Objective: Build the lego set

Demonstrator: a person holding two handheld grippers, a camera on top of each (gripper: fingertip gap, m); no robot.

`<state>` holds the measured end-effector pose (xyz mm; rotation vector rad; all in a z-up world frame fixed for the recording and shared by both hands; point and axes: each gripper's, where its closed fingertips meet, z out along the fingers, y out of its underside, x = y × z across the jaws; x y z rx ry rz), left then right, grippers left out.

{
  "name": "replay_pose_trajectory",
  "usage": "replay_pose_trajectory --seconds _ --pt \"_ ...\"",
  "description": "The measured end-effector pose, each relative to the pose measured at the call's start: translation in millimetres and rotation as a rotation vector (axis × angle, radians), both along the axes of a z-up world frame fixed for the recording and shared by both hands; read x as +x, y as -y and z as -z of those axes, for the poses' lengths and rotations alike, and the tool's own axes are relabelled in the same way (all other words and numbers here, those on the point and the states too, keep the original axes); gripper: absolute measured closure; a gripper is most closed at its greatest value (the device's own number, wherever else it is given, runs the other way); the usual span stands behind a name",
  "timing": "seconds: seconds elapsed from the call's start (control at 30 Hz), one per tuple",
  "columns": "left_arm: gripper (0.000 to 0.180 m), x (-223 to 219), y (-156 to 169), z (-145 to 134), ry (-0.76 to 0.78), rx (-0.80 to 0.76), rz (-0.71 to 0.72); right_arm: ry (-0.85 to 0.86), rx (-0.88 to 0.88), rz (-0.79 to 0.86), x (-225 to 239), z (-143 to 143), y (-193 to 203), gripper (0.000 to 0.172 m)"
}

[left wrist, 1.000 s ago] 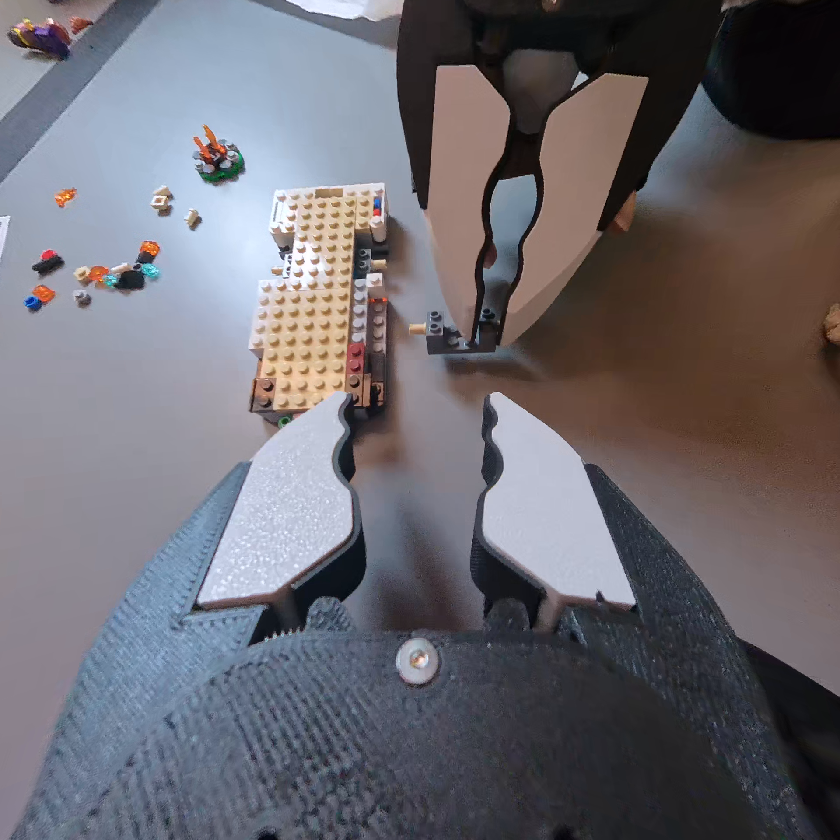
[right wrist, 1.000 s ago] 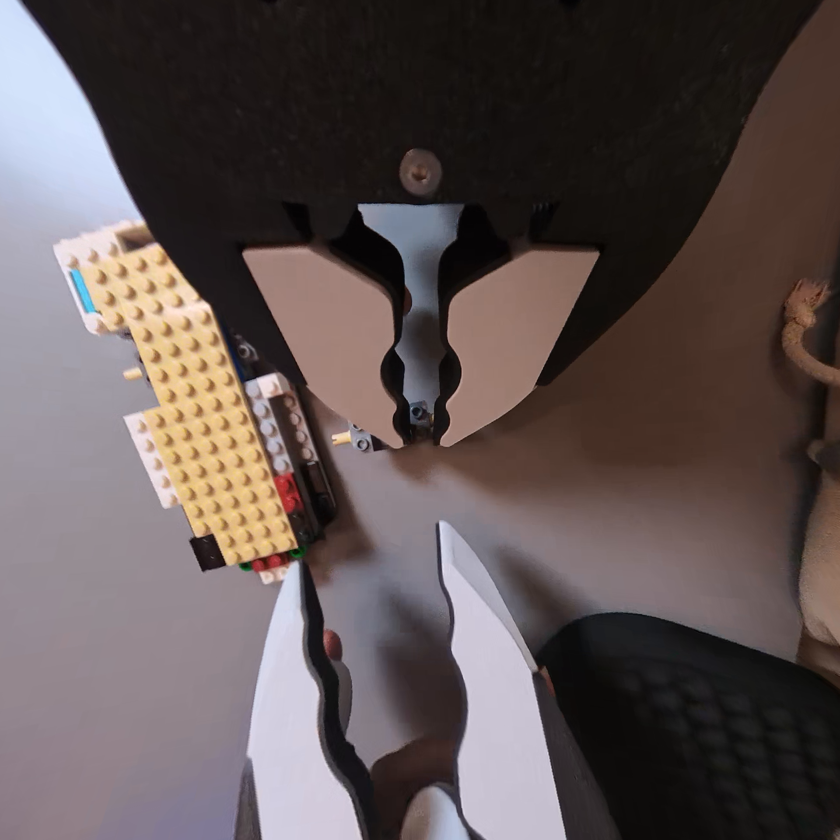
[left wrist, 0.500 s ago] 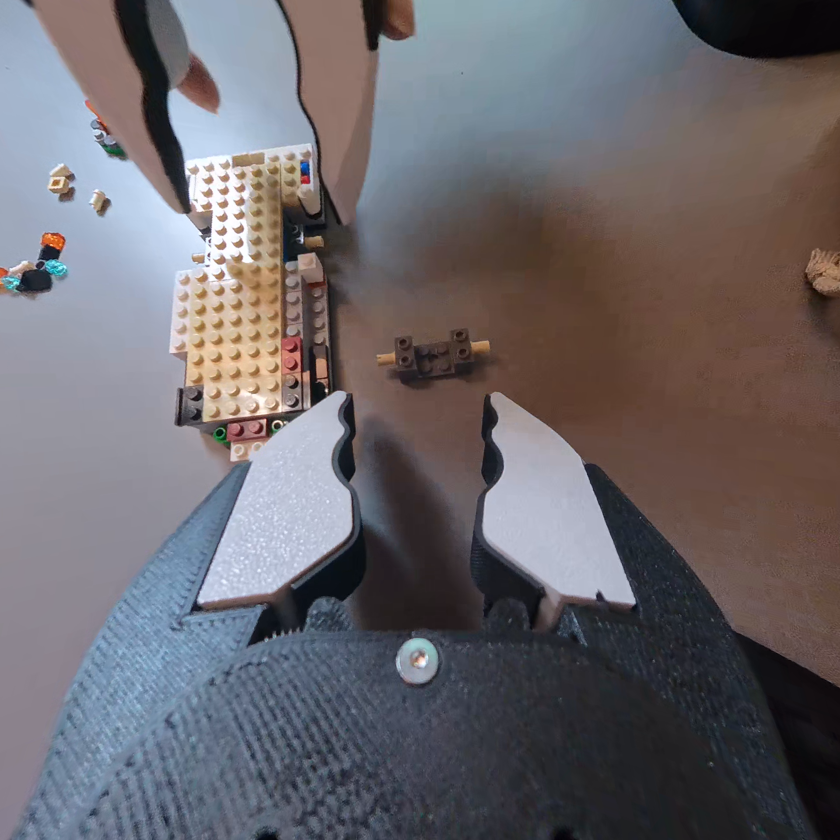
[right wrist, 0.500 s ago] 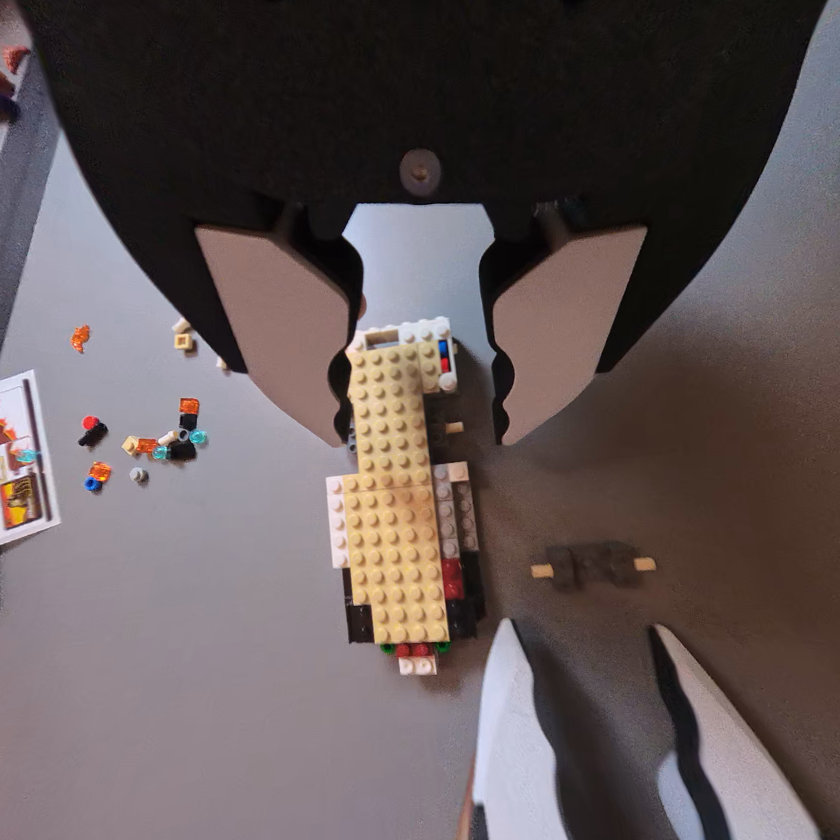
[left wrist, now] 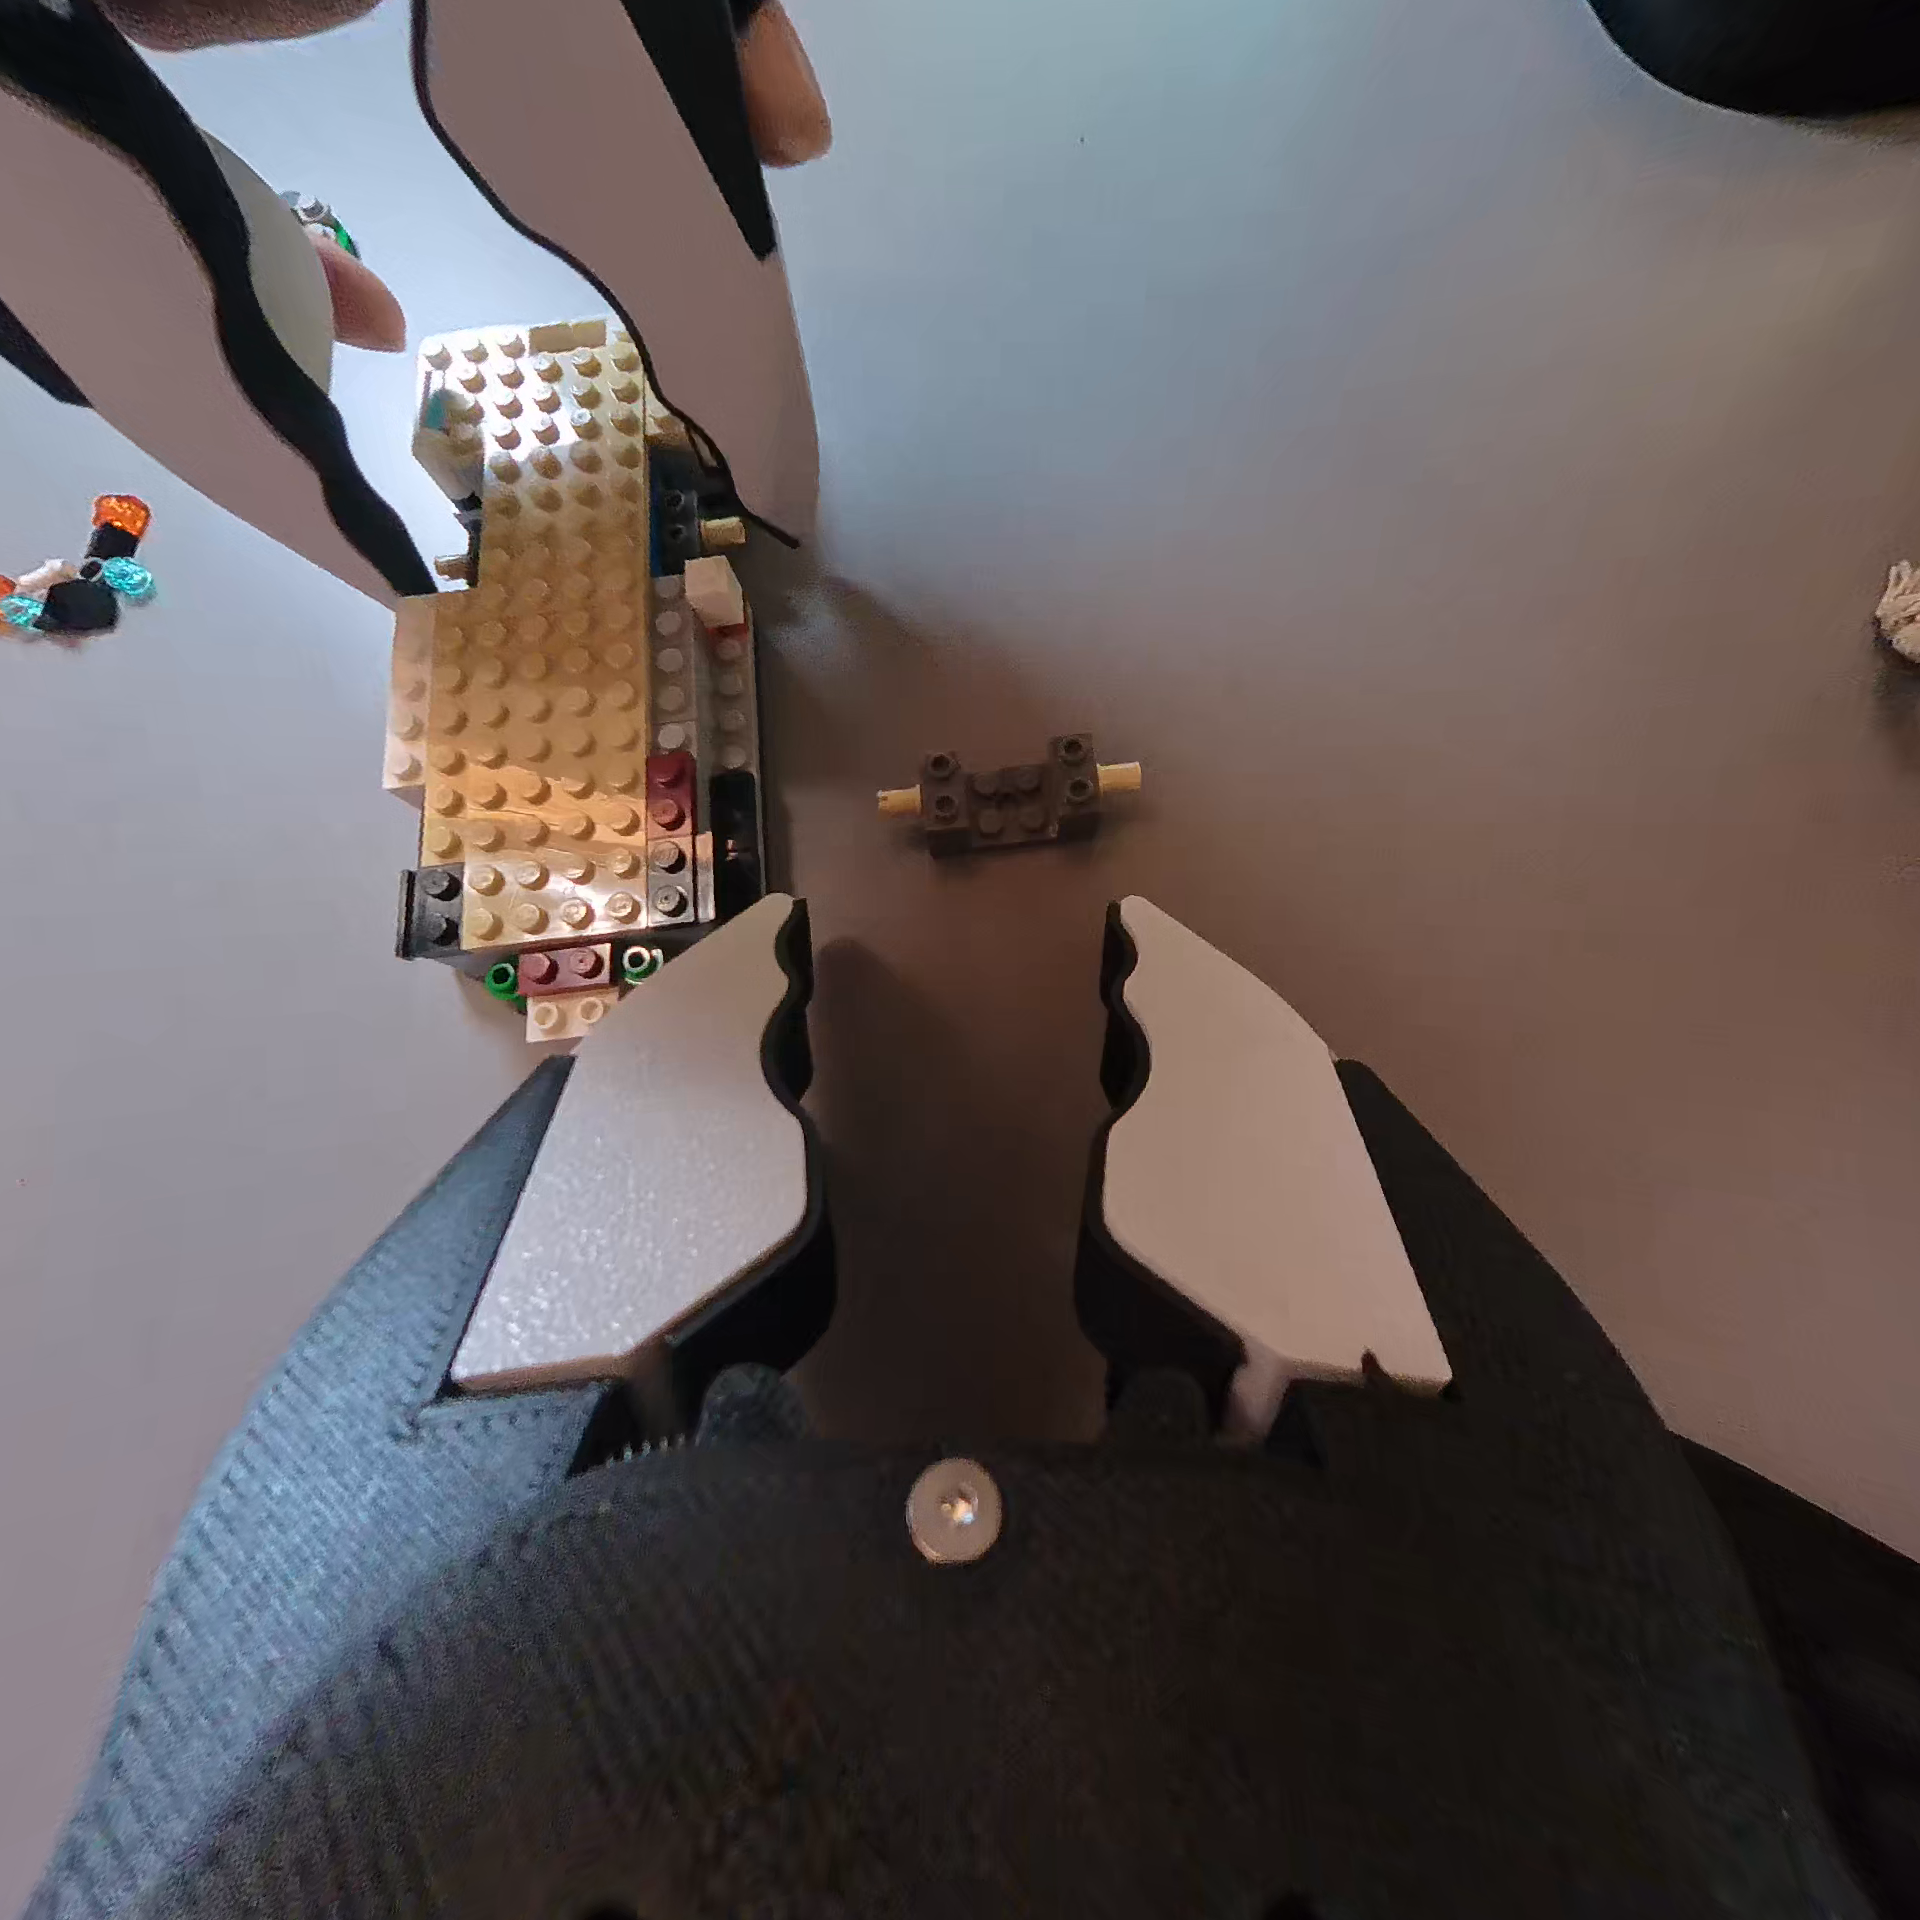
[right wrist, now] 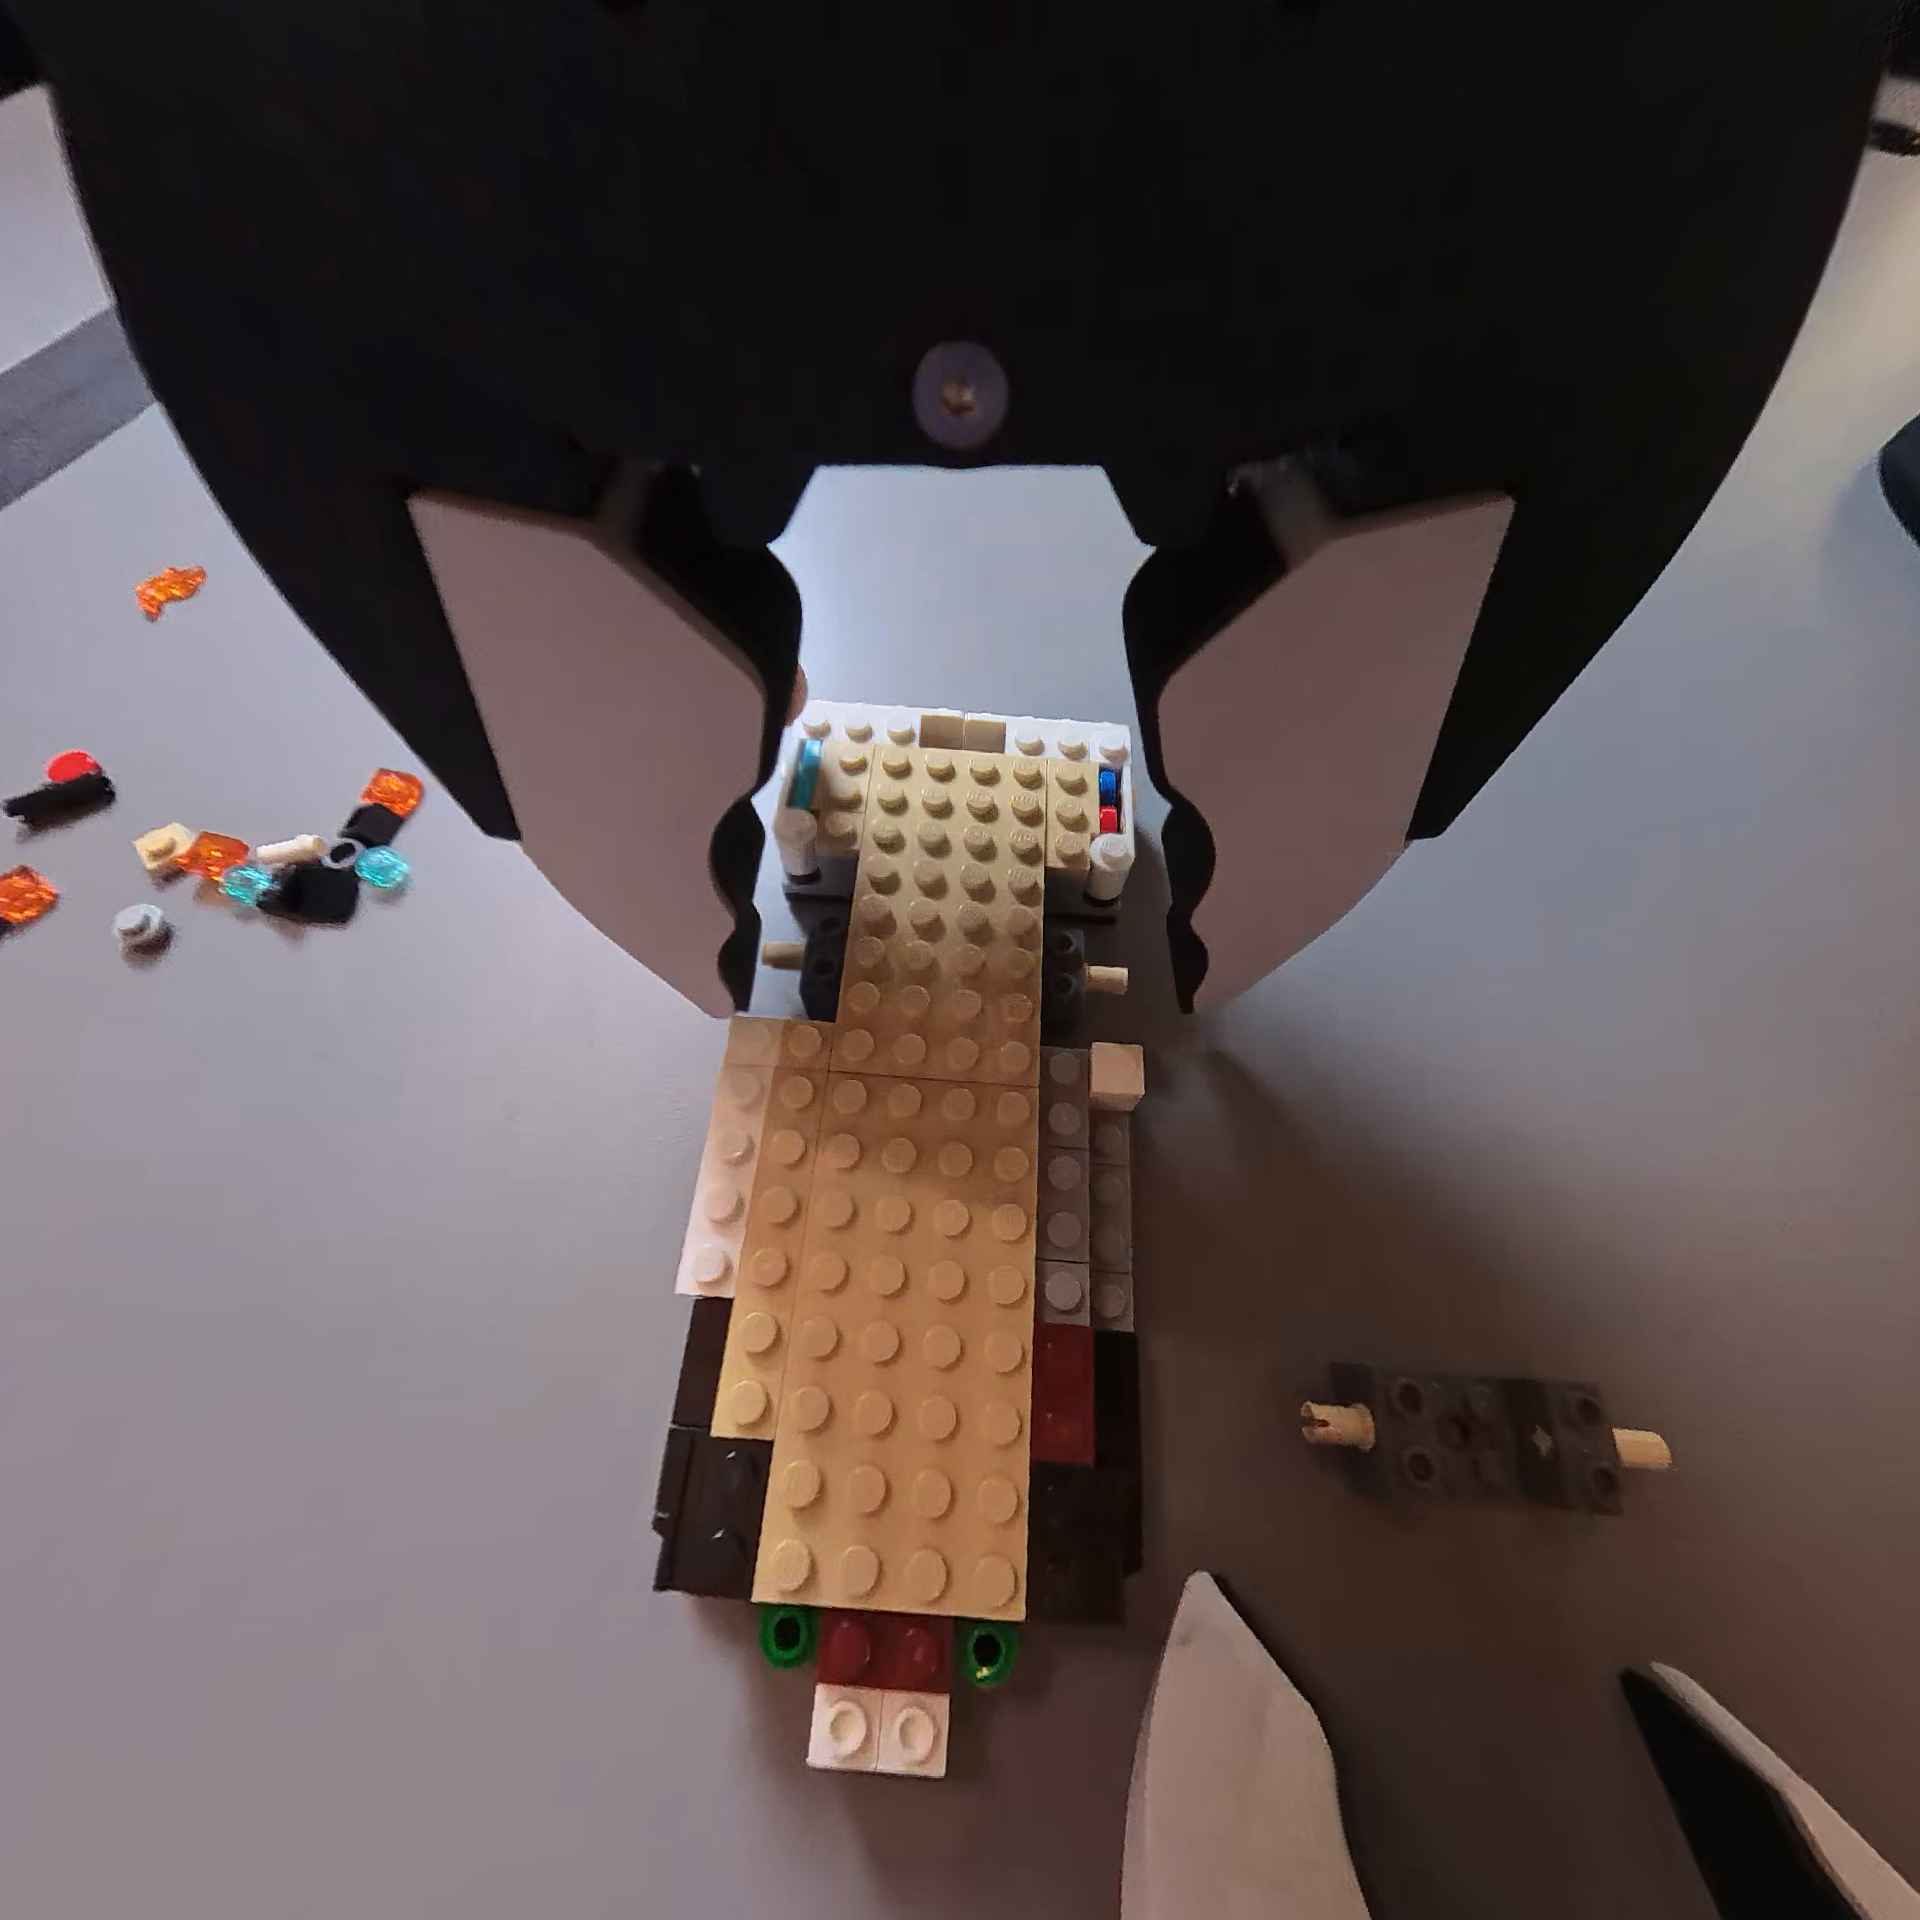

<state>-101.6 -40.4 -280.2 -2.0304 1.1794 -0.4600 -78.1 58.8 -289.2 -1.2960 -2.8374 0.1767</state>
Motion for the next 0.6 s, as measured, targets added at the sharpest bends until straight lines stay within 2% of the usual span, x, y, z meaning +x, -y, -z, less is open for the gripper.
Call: replay_pose_trajectory --seconds 0.07,0.27,0.33,0.6 --pt "0.127 0.0 0.0 0.1 0.000 0.000 -0.001 -0.016 0.023 -0.003 -2.0 2.9 -3.0 0.102" --pt "0.127 2.6 1.2 -0.3 0.005 0.001 0.007 -0.046 -0.009 0.017 2.3 1.1 -3.6 0.104" --pt "0.127 3.6 1.7 -0.8 0.008 0.002 0.009 -0.072 -0.010 0.029 7.5 -2.3 -2.9 0.111" --pt "0.127 6.2 2.4 -1.4 0.016 0.000 0.012 -0.114 -0.009 0.120 62.9 -15.7 7.0 0.111"
